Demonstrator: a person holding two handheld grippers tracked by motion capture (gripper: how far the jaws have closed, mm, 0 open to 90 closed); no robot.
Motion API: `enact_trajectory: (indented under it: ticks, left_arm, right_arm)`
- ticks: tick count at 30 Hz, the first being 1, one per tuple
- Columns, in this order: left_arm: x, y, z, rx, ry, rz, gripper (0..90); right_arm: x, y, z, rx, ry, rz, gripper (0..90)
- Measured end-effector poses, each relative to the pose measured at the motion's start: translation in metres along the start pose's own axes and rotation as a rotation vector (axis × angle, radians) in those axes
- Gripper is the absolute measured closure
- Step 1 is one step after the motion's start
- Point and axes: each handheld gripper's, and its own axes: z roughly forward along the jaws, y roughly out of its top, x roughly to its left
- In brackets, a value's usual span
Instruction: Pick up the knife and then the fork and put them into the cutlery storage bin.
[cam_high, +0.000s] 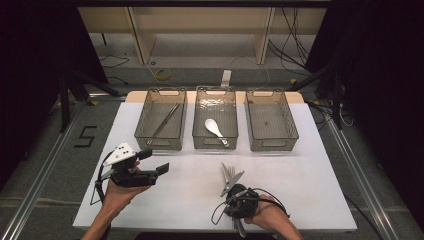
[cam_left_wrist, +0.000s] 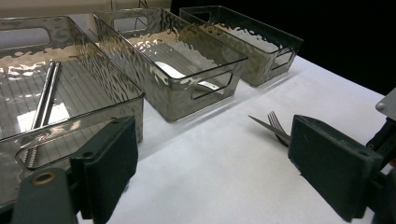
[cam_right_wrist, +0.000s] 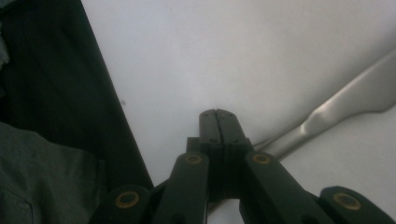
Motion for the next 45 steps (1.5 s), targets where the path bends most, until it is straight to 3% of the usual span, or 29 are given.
enact_trajectory:
  ticks: [1, 3, 5, 7, 8, 9, 19, 25, 32, 35, 40, 45]
  left_arm:
    - [0.0, 0.0, 0.0, 0.0, 0.001, 0.001, 15.4]
    - [0.0, 0.0, 0.0, 0.001, 0.002, -0.001, 15.4]
    - [0.001, 0.0, 0.0, 0.001, 0.0, 0.0, 15.4]
    - [0.0, 0.0, 0.0, 0.001, 0.002, 0.001, 15.4]
    - [0.0, 0.0, 0.0, 0.001, 0.002, 0.001, 15.4]
    - [0.0, 0.0, 0.0, 0.001, 0.001, 0.0, 15.4]
    - [0.0, 0.0, 0.0, 0.002, 0.003, 0.002, 15.4]
    - [0.0, 0.0, 0.0, 0.002, 0.003, 0.005, 15.4]
    - [0.0, 0.0, 0.001, 0.005, 0.002, 0.007, 15.4]
    - [0.0, 0.0, 0.001, 0.003, 0.004, 0.004, 15.4]
    - [0.0, 0.0, 0.001, 0.006, 0.004, 0.007, 15.4]
    - [0.0, 0.0, 0.001, 0.003, 0.002, 0.006, 15.4]
  right_arm:
    - [-0.002, -0.002, -0.001, 0.008, -0.003, -0.009, 90.0]
    - [-0.003, -0.004, -0.003, 0.013, -0.006, 0.017, 90.0]
    - [-0.007, -0.008, -0.006, 0.029, -0.02, -0.008, 90.0]
    - [-0.009, -0.011, -0.008, 0.038, -0.028, -0.004, 90.0]
    - [-0.01, -0.011, -0.009, 0.037, -0.026, 0.025, 90.0]
    - [-0.013, -0.013, -0.01, 0.047, -0.041, -0.002, 90.0]
    - [-0.031, -0.027, -0.021, 0.087, -0.096, 0.049, 90.0]
    - [-0.041, -0.03, -0.024, 0.08, -0.106, 0.083, 90.0]
    - [-0.04, -0.027, -0.025, 0.099, -0.111, 0.088, 90.0]
    - [-0.037, -0.024, -0.033, 0.057, -0.103, 0.071, 84.1]
    - [-0.035, -0.018, -0.047, -0.002, -0.146, 0.08, 61.5]
    - [-0.041, -0.018, -0.041, 0.017, -0.194, 0.121, 51.3]
